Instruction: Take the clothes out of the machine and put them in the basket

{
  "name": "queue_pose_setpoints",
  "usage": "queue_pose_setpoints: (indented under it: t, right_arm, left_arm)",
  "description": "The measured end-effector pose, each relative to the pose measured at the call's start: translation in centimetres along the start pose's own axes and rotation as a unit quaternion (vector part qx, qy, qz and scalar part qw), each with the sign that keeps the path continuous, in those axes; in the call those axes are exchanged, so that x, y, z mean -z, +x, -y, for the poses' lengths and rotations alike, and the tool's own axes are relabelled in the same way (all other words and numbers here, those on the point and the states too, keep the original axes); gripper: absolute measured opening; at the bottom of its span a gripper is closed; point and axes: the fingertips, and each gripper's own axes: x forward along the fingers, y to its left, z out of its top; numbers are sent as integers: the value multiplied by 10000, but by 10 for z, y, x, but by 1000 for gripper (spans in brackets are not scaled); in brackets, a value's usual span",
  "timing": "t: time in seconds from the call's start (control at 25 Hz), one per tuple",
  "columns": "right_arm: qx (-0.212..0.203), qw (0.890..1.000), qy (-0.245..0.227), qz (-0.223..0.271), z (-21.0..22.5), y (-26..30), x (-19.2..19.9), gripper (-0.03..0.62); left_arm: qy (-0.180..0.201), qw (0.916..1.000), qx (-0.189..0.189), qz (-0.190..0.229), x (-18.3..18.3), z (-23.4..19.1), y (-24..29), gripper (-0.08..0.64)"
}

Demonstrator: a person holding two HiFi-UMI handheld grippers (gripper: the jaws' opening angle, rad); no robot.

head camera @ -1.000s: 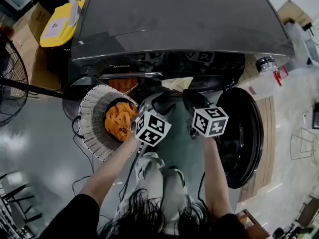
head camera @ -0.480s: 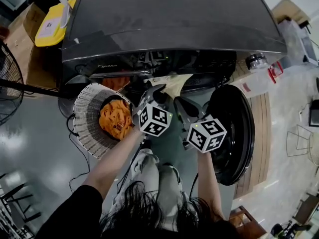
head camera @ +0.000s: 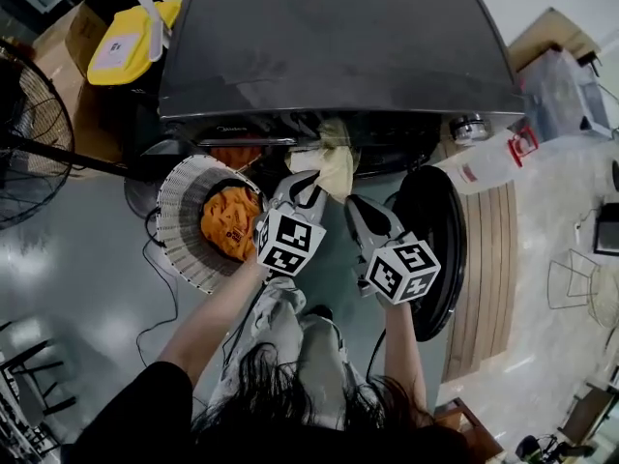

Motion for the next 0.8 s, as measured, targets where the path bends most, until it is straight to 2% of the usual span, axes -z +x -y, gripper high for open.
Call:
queue_pose_setpoints:
  t: [0.28,0.44,0.56,0.68,0.8]
  right_arm:
    - [-267,9996,-120,12,-48,-31,-32,37]
    - [-298,9994,-175,55,-71,-55,-45,106]
    - [-144,9993,-329,-47,-79,-74,-46,118]
    - [-73,9982,-523,-291,-88,-90,-36,157]
    - [-103,9955,-754,-572,-101,-96,-26,235]
  left_arm:
    - [-36,9997,24,245,-53,6,-68,38]
    - [-117,9988,-55,471,-86,9,-109,38]
    - [-225,9977,-131,622,-107,8,-141,38]
    - [-111,9967,-201,779,-127,9,-176,38]
    - [22,9947,-252,992,-150,13,-208,38]
